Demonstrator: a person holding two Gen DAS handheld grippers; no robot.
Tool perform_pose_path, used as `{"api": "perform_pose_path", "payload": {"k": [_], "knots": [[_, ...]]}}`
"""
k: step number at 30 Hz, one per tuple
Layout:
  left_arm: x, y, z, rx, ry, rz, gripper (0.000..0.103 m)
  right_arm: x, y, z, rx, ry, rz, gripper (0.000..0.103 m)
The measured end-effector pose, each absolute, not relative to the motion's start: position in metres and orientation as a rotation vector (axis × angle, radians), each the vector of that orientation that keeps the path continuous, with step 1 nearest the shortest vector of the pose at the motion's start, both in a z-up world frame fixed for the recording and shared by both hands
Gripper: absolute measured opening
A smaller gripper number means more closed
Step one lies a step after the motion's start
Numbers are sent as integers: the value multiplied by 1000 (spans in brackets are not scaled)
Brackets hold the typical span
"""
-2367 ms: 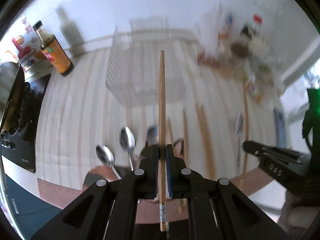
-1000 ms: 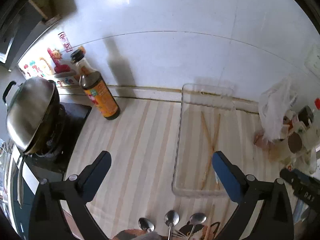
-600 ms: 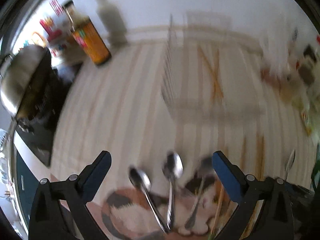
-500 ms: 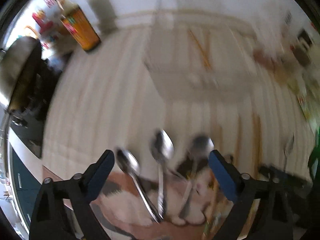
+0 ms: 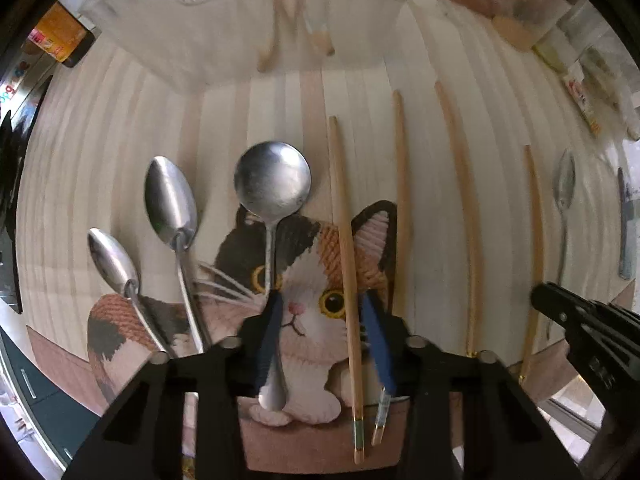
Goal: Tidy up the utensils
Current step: 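Grasp a wooden chopstick with the left tool while the right tool grasps another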
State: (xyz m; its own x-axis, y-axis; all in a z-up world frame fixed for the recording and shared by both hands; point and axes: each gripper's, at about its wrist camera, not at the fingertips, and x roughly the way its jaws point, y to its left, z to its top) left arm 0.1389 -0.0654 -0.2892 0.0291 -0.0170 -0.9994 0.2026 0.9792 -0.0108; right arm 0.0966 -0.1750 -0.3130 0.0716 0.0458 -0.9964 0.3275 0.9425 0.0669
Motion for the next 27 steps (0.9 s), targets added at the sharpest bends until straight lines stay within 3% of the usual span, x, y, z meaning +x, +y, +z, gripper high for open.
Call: {"api": "perform_pose_path", "payload": {"k": [3, 4, 18, 22, 27], "knots": [[137, -71, -289, 161, 1519, -178, 18, 89, -186, -313, 325, 1484, -215, 7], [137, -73, -288, 163, 1527, -174, 6, 87, -187, -313, 323, 1488, -215, 7], [120, -49, -285, 138, 1582, -155, 5, 110, -165, -323, 242, 1623, -196, 9], [118, -50, -284, 135, 1579, -153, 5, 112, -155, -328, 256, 1677, -189, 20], [116, -52, -286, 131, 1577, -151, 5, 100, -143, -327, 193, 1646, -201, 22]]}}
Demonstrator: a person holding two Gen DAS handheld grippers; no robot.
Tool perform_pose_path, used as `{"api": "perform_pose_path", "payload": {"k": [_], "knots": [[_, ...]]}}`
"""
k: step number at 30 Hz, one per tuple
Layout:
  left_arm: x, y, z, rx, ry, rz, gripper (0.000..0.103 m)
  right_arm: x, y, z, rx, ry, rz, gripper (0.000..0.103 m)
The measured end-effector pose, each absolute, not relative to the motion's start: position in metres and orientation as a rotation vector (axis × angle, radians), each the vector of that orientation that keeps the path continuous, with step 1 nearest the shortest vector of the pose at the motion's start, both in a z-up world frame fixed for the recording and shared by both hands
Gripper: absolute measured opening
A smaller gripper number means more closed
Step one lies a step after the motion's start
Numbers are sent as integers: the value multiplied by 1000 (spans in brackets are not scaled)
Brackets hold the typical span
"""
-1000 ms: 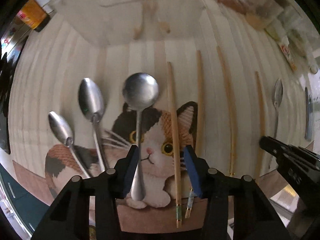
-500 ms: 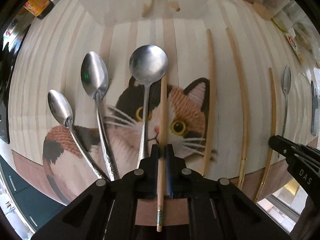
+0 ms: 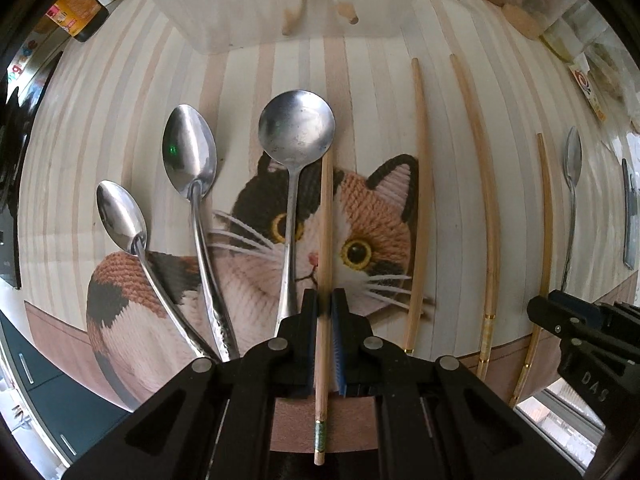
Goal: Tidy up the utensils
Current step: 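Grasp a wooden chopstick with the left tool while the right tool grasps another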
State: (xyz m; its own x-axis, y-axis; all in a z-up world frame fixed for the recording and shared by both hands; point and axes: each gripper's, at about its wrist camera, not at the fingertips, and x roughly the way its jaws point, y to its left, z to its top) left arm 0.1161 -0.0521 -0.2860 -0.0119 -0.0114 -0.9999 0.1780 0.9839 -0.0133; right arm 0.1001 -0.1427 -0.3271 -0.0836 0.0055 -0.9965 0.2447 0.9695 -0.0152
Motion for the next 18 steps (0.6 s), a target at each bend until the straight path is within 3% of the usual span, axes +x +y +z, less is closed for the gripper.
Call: {"api": "perform_pose_path", "payload": {"k": [8, 11, 12, 18], "knots": [[115, -49, -286, 109, 1572, -130, 5, 92, -105, -322, 117, 1620, -239, 26], [113, -48, -285, 115, 1565, -131, 5, 89, -103, -322, 126, 1596, -262, 19], [111, -48, -284, 118, 1564, -135, 5, 85, -104, -321, 130, 1580, -269, 7], [97, -58, -264, 73, 1541, -188, 4, 69, -126, -301, 240, 1532, -257, 7]]}}
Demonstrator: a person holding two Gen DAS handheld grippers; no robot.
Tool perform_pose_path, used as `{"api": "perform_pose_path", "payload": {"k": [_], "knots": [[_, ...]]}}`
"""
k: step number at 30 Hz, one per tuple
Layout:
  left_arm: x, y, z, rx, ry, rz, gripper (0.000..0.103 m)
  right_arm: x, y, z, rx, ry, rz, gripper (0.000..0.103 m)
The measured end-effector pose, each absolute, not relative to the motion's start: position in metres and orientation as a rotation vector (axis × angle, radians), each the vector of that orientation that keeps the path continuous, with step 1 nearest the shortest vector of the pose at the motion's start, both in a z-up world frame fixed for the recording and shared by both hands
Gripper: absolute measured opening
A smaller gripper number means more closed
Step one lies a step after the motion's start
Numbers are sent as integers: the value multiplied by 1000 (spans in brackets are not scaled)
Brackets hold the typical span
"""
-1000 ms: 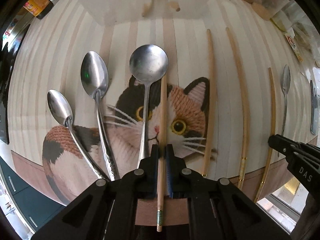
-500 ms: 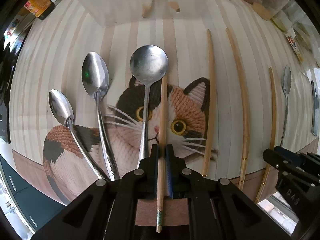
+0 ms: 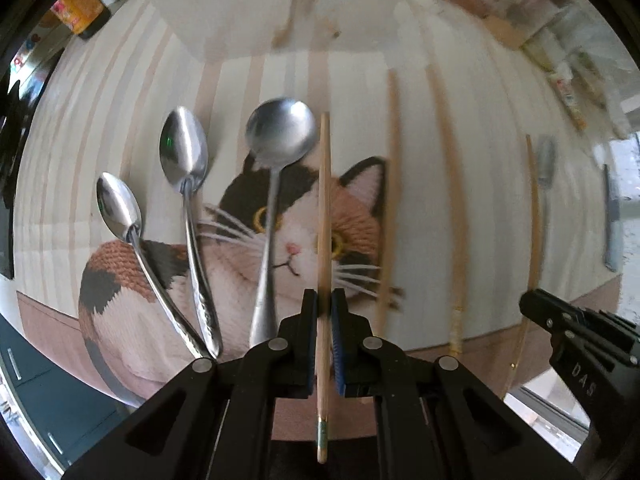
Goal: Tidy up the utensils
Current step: 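Grasp a wooden chopstick with the left tool while the right tool grasps another, then carry both chopsticks into the clear basket and open both tools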
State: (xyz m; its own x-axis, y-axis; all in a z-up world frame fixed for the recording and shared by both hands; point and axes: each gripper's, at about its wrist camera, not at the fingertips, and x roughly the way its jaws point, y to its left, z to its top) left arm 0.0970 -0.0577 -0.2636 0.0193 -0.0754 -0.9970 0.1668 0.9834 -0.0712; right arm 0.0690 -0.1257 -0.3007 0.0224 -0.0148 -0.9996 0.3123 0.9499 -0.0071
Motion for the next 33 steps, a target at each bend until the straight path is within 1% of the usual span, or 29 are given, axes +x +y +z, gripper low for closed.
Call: {"api": "perform_pose_path", "payload": {"k": [6, 11, 17, 22, 26, 33], "knots": [[93, -66, -215, 49, 1453, -248, 4, 65, -134, -257, 337, 1440, -220, 7], [110, -62, -166, -19, 1373, -293, 4, 76, -142, -216, 382, 1366, -181, 7], [166, -55, -108, -101, 1274, -284, 4, 122, -148, -168, 411, 1287, -119, 7], [229, -29, -77, -146, 1224, -221, 4, 193, -142, -139, 410, 1234, -46, 7], [274, -7, -74, -183, 1237, -190, 4, 257, -121, -137, 418, 1228, 13, 7], [343, 10, -112, -165, 1338, -144, 5, 346, -97, -155, 408, 1295, 58, 7]]}}
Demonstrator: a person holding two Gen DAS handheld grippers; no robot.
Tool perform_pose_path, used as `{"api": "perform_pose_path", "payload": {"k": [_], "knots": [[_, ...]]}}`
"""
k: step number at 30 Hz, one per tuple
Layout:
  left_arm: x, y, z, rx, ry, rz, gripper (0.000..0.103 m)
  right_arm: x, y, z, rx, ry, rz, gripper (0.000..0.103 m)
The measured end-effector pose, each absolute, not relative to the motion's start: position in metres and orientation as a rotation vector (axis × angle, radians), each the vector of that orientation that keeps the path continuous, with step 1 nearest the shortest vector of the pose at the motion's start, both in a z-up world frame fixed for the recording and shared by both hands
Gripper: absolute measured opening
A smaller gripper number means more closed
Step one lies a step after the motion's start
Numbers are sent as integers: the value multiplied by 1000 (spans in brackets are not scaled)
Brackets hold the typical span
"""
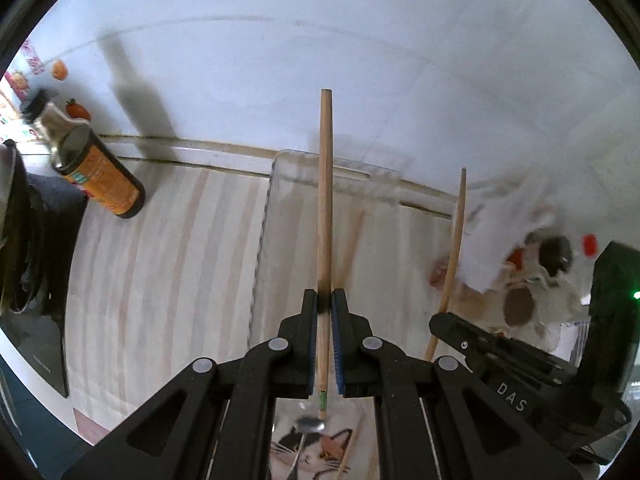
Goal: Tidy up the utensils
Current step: 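Carry both chopsticks into the clear basket and open both tools, then grasp a wooden chopstick with the left tool while the right tool grasps another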
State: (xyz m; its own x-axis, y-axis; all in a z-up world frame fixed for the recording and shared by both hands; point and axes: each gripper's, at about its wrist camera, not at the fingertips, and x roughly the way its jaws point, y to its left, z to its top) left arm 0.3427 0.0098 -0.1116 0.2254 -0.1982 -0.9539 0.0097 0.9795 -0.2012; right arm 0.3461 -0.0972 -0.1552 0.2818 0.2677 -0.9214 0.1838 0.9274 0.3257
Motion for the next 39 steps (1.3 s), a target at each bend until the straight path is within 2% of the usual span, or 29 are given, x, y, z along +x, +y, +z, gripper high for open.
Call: {"api": "perform_pose_path", "payload": {"k": [6, 8, 9, 10, 11, 12, 13, 14, 16, 18, 19, 20, 22, 32, 39], "knots": [[372, 15, -142, -142, 1415, -118, 6, 387, -87, -189, 385, 1411, 49, 8], [371, 21, -143, -129, 1406, -95, 9, 387, -87, -194, 391, 1414, 46, 14], [368, 24, -141, -116, 1389, -77, 10, 384, -90, -193, 385, 1406, 39, 23], [365, 24, -139, -92, 1365, -56, 16, 381, -91, -192, 377, 1398, 32, 29], [362, 26, -136, -70, 1347, -34, 29, 378, -92, -189, 363, 1388, 22, 31], [356, 28, -132, -50, 1318, -13, 37, 371, -94, -184, 336, 1368, 11, 33], [348, 30, -126, -38, 1276, 9, 52, 367, -95, -181, 322, 1356, 6, 35], [342, 33, -123, -31, 1249, 26, 64, 361, -97, -177, 310, 1344, 0, 37], [324, 36, -115, -12, 1178, 57, 73, 342, -102, -169, 285, 1305, -21, 43], [310, 38, -111, -6, 1132, 74, 87, 321, -112, -161, 287, 1266, -40, 48], [301, 40, -111, -11, 1111, 78, 99, 313, -115, -159, 289, 1248, -48, 53], [293, 42, -111, -18, 1095, 78, 103, 304, -118, -156, 290, 1228, -52, 55], [279, 43, -113, -18, 1073, 78, 103, 278, -123, -156, 275, 1180, -75, 62], [220, 32, -172, 59, 1169, 84, 103, 190, -131, -243, 333, 1354, -163, 63], [180, 19, -210, 111, 1256, 73, 103, 157, -117, -281, 339, 1425, -172, 60]]}}
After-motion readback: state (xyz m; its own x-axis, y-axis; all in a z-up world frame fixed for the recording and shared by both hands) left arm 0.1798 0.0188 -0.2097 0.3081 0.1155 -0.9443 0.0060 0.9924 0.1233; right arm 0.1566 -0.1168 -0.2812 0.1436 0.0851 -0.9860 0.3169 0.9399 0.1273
